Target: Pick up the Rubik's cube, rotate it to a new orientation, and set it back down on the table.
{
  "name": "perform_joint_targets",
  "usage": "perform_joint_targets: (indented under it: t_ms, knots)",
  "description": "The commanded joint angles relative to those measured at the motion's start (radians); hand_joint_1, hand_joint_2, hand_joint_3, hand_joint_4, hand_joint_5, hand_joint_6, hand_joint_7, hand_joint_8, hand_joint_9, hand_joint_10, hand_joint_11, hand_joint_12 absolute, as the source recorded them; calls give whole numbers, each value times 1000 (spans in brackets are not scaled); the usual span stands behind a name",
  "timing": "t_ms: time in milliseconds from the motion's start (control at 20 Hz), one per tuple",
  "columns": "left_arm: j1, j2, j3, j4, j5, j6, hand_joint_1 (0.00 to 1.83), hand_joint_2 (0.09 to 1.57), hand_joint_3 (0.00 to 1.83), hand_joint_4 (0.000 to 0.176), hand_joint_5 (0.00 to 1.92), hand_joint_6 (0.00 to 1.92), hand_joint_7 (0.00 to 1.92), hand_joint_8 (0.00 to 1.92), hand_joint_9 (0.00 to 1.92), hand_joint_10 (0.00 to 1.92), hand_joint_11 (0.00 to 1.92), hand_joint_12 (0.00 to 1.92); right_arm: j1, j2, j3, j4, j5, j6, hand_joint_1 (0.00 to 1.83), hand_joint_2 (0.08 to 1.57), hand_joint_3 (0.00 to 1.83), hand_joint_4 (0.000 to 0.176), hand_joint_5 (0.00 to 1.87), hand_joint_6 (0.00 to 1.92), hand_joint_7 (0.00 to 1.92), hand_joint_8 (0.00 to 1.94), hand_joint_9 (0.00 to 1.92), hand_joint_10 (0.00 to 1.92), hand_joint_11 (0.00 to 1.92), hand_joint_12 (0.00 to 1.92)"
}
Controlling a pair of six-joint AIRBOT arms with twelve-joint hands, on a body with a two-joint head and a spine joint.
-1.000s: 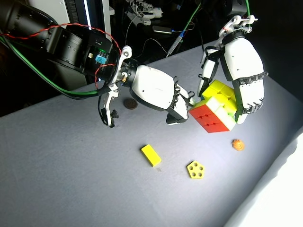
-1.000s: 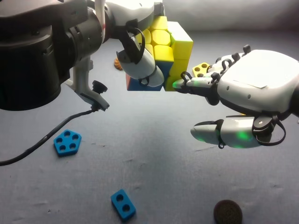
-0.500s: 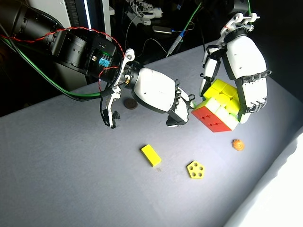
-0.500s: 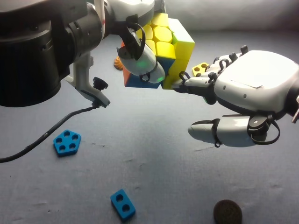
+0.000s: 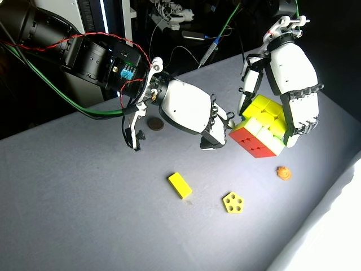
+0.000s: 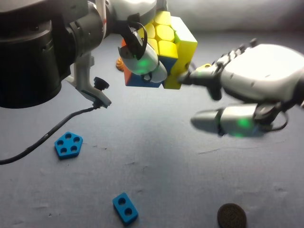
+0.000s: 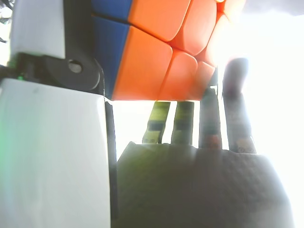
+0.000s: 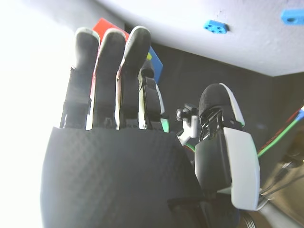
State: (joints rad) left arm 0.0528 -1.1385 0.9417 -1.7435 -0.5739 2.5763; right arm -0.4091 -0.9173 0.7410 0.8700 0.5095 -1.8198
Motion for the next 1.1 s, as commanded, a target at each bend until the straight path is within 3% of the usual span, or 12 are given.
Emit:
perform_joint_targets:
  t_ms: [0,250,600,900,1050]
  knots:
    - [-18,0,-11,14,84,-23,1025,1421,1,0,477,1635,473,1920,264,1898,262,1921,19,25,7,-13,150,1,113,1251,1,0,226,3,493,1271,404,1730,348,1921]
    - [-18,0,-11,13,83,-23,1014,1424,2,0,465,1664,476,1906,282,1874,265,1921,68,102,-4,6,151,1,101,1256,3,0,220,0,481,1279,389,1734,364,1921]
    - [-18,0,-11,13,82,-23,1016,1419,0,0,471,1663,482,1891,283,1879,280,1921,88,88,0,-15,143,29,119,1250,0,0,217,4,506,1220,403,1713,357,1921]
    - [-22,0,-10,13,79,-23,1023,1417,0,0,470,1654,494,1889,293,1903,267,1921,104,88,-13,-15,67,52,127,1250,0,0,237,11,497,1226,378,1722,308,1921]
    - [-23,0,-10,13,79,-23,1015,1422,0,0,472,1661,472,1902,258,1884,269,1921,104,91,-15,-15,21,68,105,1254,1,0,229,6,475,1252,388,1729,388,1921]
